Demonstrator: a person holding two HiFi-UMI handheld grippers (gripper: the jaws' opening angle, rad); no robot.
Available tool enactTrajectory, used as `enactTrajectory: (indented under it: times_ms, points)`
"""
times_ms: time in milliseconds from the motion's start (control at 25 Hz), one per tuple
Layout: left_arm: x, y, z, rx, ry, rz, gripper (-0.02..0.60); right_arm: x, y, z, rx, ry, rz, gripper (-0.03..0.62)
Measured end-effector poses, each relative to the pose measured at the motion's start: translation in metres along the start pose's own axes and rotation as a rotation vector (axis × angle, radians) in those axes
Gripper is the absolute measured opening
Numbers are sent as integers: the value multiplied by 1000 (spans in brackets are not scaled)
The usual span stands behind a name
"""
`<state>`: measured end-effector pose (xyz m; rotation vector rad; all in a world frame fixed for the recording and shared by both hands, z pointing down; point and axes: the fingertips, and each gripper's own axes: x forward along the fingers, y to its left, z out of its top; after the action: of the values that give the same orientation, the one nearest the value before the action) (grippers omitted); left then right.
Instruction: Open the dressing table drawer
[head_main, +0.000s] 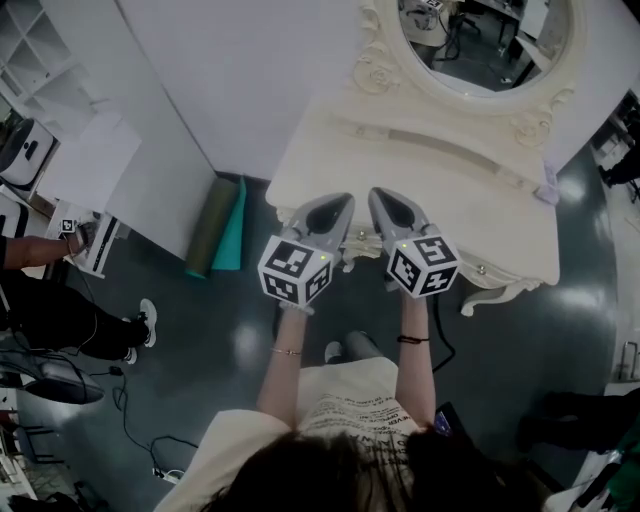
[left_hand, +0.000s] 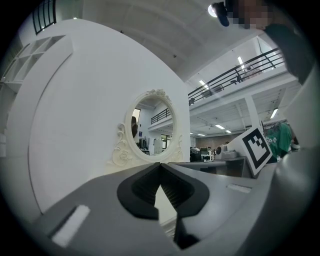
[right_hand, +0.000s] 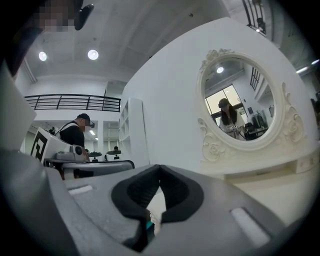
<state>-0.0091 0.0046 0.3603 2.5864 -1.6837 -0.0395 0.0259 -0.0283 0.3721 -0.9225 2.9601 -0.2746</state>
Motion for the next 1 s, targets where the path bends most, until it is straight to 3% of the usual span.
enactTrajectory:
  times_ms: [1000]
  points:
    - [97, 95, -15, -65, 39, 44, -2, 117, -80, -2, 41, 73, 37, 3]
